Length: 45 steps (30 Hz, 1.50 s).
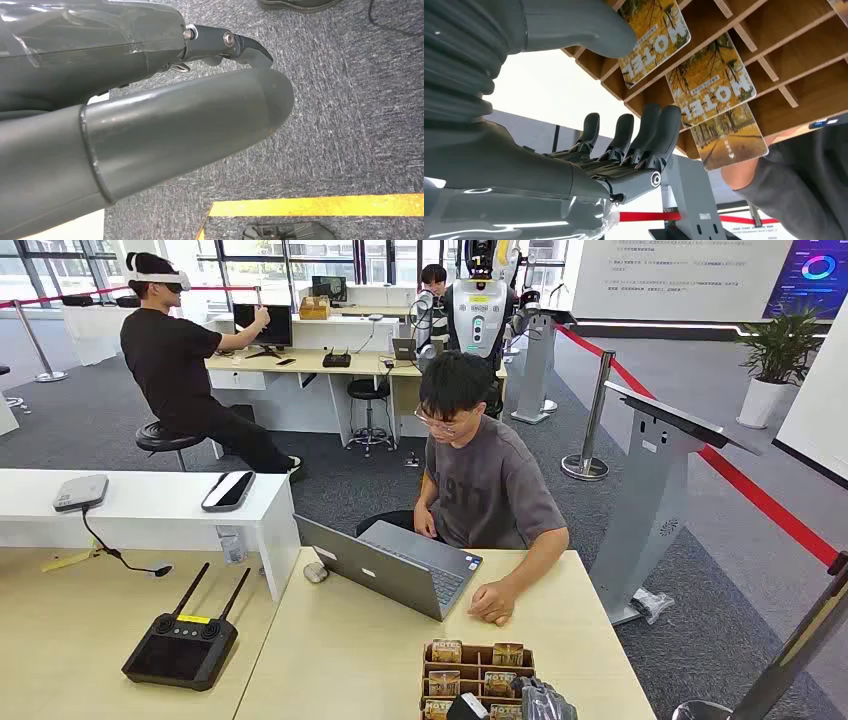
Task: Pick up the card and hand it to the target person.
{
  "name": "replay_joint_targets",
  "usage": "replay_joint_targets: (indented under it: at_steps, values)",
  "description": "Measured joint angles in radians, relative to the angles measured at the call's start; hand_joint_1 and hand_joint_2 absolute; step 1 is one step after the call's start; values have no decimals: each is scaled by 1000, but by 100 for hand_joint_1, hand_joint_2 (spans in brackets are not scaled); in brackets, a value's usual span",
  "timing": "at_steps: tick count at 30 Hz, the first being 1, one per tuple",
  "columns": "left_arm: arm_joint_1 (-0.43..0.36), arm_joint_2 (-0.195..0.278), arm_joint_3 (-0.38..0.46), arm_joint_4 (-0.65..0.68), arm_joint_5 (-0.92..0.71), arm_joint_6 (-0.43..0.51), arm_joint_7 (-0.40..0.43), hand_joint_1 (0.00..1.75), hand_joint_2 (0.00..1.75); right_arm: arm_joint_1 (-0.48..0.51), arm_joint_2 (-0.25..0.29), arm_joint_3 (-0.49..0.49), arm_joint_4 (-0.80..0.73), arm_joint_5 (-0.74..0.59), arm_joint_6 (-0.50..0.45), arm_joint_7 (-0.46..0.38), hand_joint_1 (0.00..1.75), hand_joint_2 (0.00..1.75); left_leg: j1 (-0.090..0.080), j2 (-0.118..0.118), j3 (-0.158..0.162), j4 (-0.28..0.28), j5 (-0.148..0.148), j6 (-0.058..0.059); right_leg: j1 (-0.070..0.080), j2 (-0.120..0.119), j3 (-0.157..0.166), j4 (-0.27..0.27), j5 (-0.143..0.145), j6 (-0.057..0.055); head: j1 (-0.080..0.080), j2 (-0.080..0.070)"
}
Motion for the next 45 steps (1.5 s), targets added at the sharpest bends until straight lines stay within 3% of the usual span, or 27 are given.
replay_joint_targets:
  at_steps: [20,21,25,45]
  values:
    - [-1,-1,-1,-1,-1,3,3,0,0,1,9,11,8,-1,13,7,88,175,0,0,0,1,-1,0,0,1,-1,1,-1,0,0,0]
    - [-1,-1,-1,-1,-1,3,4,0,0,0,10,12,12,-1,15,7,90,175,0,1,0,0,0,0,0,1,0,0,0,0,0,0]
    - [-1,-2,-1,0,-2,2,4,0,0,-1,12,13,10,-6,9,0,126,175,0,0,-1,2,-2,-1,0,1,-1,2,-2,0,0,0]
    - [-7,0,-2,0,-7,3,-1,0,0,1,17,-2,-31,-66,-62,-68,139,175,0,1,0,0,0,0,0,1,-1,0,0,0,0,0]
